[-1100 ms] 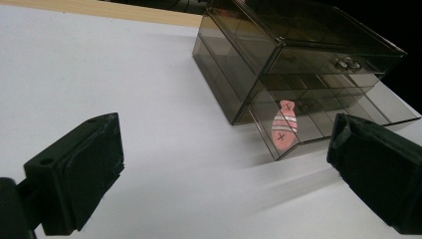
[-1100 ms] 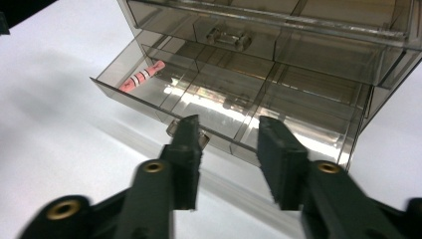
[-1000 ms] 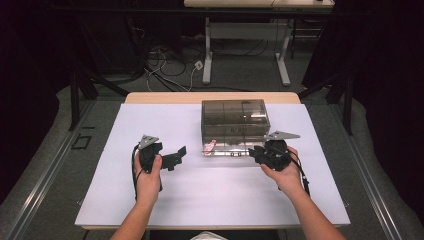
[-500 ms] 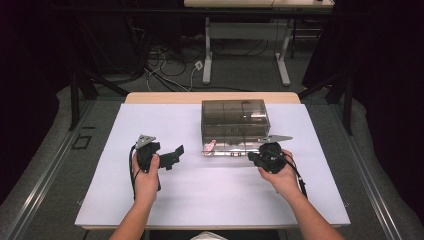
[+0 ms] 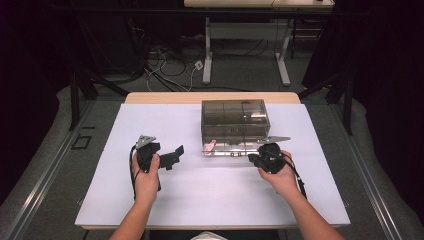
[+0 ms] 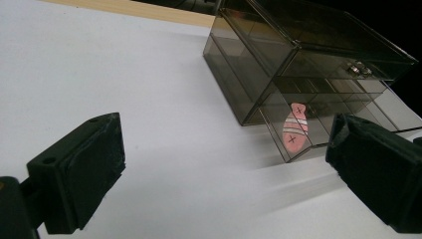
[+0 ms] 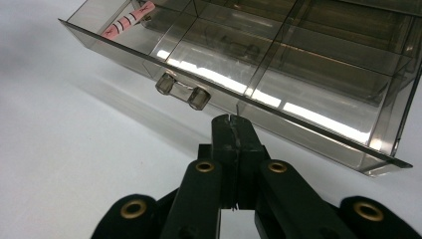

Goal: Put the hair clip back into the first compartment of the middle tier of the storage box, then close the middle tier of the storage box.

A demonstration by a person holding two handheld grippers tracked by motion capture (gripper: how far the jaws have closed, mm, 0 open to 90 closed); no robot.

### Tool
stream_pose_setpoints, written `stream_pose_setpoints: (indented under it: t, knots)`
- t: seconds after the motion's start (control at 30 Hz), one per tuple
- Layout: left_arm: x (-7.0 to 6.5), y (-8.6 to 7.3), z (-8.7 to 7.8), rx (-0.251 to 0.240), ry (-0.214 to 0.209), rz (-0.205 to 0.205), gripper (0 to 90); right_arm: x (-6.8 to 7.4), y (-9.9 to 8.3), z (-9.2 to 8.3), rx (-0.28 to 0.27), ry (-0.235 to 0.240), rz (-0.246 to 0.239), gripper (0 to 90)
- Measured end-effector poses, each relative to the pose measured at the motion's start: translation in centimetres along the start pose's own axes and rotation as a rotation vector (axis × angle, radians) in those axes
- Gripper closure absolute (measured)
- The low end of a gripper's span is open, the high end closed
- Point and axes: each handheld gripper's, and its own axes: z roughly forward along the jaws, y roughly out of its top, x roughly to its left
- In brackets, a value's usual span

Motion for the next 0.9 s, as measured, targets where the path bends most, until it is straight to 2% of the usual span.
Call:
stream_pose_setpoints:
  t: [0.37, 0.9]
  knots:
    - [0.07, -0.03, -0.02, 0.001, 0.004, 0.000, 2.3, 0.12, -0.16, 0.39, 0.016, 0.008, -0.006, 90.0]
    - [0.19, -0.04, 0.00, 0.001, 0.008, 0.003, 2.4, -0.17, -0.24, 0.75, 0.009, -0.012, 0.003, 90.0]
